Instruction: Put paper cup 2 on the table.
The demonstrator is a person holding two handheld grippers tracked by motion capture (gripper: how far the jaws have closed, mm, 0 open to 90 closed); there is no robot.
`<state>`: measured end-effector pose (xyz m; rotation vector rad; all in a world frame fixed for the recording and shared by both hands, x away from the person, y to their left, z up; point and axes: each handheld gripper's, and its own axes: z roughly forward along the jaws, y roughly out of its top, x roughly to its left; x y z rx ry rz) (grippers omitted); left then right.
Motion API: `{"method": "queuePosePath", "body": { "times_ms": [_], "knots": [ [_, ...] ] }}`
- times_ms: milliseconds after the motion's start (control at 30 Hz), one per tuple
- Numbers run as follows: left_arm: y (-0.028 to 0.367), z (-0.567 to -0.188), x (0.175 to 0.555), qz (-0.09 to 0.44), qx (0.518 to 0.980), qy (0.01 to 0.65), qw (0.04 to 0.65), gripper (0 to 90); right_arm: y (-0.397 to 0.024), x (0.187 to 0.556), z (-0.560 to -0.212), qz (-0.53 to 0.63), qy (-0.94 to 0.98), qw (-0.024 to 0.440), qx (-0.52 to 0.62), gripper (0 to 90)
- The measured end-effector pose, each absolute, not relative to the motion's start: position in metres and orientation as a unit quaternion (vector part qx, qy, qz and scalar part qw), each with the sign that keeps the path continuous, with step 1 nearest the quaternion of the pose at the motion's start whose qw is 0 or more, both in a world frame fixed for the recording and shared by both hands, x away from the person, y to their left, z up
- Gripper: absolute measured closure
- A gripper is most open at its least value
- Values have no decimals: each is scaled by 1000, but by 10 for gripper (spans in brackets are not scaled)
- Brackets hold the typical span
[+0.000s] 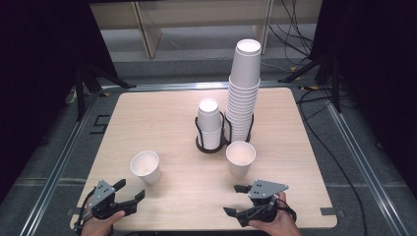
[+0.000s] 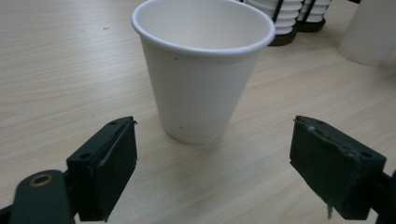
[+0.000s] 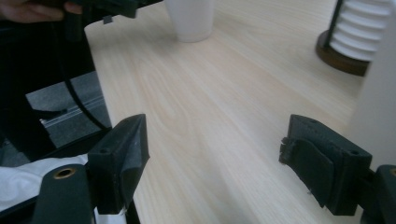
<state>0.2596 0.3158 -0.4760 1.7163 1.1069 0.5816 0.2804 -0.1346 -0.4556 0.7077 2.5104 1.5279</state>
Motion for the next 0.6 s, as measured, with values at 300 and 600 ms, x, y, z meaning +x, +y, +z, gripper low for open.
{"method": "queuePosePath", "body": {
  "times_ms": [300,600],
  "knots": [
    [312,-474,241,228,713,434,502,147,-157,277,-455,497,820,85,273,217],
    [308,-473,234,235,729,409,496,147,-174,272,-464,463,825,105,308,200]
  ]
}}
